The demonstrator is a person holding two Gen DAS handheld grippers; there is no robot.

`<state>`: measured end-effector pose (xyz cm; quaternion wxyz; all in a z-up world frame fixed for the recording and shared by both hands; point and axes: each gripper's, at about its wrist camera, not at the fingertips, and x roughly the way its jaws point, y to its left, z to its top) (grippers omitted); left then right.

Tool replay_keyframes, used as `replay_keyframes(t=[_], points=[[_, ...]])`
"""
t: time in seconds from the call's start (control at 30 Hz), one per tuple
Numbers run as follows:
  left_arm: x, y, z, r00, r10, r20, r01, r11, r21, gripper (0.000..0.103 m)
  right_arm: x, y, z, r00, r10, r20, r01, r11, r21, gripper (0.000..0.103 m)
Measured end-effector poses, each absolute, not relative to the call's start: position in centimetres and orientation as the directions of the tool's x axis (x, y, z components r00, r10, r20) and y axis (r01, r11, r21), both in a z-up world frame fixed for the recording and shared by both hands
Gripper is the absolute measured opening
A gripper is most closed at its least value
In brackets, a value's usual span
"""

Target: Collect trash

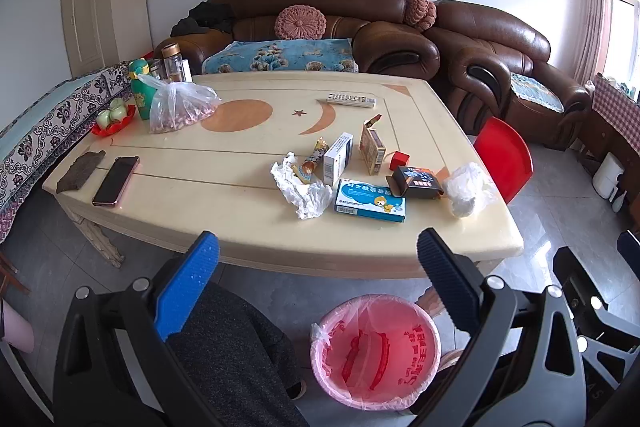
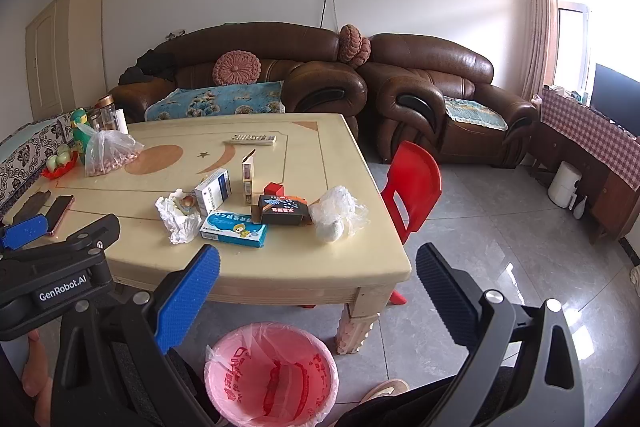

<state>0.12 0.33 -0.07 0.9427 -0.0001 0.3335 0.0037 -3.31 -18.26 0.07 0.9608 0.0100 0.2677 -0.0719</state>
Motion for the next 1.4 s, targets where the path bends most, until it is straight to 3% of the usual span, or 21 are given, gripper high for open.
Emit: replay_keyframes(t=[1.4], points=[[0.39,0.16,-0.55,0.766,0.007,-0.643,-0.011,1.000,-0.001,0.097,-3.19,-18.01,0.23,0.844,-0.127,-0.522,0.142,0.990,-0.012,0.096]])
